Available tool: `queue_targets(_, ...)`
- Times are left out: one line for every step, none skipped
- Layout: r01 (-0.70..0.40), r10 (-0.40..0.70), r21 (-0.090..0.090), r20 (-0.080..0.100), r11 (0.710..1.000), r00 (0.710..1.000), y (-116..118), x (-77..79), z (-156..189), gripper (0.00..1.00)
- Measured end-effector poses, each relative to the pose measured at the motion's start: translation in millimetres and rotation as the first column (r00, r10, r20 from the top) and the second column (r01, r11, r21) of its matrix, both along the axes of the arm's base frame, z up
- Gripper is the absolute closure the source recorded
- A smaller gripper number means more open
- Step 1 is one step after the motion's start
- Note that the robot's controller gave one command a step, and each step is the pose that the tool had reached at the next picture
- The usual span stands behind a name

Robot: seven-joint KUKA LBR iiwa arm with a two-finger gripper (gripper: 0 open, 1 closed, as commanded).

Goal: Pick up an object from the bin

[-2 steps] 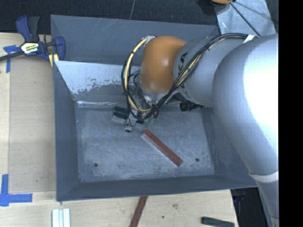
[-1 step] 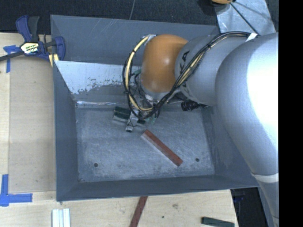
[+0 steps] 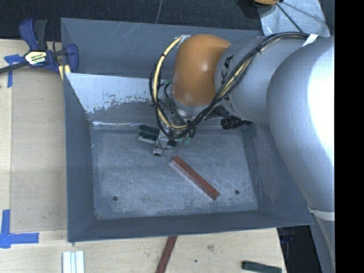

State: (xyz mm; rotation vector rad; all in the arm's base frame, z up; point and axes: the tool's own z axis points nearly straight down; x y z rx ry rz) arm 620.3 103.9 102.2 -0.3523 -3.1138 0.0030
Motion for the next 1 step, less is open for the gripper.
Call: queue_targets(0.0, 0.0, 0.001, 0.005, 1.0, 1.0, 0.2, 1.5, 25.2, 1.0)
